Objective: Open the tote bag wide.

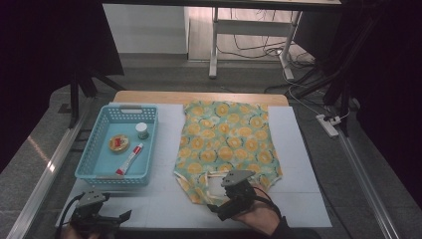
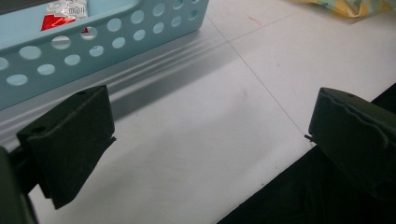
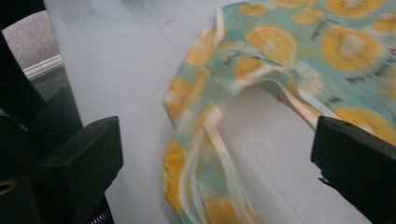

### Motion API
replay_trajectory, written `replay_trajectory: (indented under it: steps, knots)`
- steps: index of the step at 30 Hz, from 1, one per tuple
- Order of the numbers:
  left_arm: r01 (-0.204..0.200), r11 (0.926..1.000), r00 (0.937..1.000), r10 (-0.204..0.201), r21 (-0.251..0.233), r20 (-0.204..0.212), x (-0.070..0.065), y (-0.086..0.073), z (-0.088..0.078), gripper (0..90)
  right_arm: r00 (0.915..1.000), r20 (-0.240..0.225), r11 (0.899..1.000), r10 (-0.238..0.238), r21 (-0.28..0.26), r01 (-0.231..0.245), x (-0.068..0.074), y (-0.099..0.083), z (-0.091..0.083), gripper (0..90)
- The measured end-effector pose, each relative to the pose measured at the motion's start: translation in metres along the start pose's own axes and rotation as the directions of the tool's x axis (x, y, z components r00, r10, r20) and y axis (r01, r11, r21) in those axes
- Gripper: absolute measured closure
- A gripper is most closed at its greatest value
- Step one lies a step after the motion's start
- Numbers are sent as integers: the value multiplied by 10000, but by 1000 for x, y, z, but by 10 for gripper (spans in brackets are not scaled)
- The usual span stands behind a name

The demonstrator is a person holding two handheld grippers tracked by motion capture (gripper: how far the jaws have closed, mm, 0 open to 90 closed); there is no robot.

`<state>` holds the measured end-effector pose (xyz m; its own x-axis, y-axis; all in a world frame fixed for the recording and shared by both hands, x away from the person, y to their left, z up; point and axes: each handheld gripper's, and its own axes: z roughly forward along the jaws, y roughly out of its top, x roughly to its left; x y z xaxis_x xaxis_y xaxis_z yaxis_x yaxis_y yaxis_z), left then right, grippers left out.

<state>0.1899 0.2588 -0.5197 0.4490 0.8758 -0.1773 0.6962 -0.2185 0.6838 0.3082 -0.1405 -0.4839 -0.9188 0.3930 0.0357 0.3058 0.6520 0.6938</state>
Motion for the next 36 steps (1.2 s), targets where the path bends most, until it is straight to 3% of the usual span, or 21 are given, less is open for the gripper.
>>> replay_trajectory:
  steps: [5,8,12,19,20,21,23,31,36]
  knots:
    - [-6,10000,10000,6,-12,9,0,0,0,8,9995,-107,9989,-310,355,314,7,9,19,94]
    - [-23,10000,10000,23,-15,16,0,0,0,9,9990,-86,9954,-442,841,448,7,10,33,180]
    - [-44,10000,10000,45,-7,9,0,0,0,9,9986,-106,9926,-527,1086,535,7,9,40,268]
    - [-80,10000,10000,80,-2,2,-1,0,0,9,9967,-140,9823,-796,1691,809,4,7,46,624]
    - [-84,10000,10000,84,1,2,-1,0,0,8,9968,-165,9831,-781,1650,797,3,8,43,760]
    - [-89,10000,10000,89,-1,-1,-1,0,0,8,9968,-165,9831,-781,1650,797,3,8,43,760]
    - [-89,10000,10000,89,-3,-6,-1,0,0,8,9979,-184,9877,-624,1426,644,2,11,38,865]
    - [-84,10000,10000,84,10,-2,-1,0,0,8,9983,206,9936,-541,1008,517,-15,28,20,890]
    - [-63,10000,10000,63,10,-3,0,0,0,9,9945,789,9938,-685,929,611,-32,41,17,890]
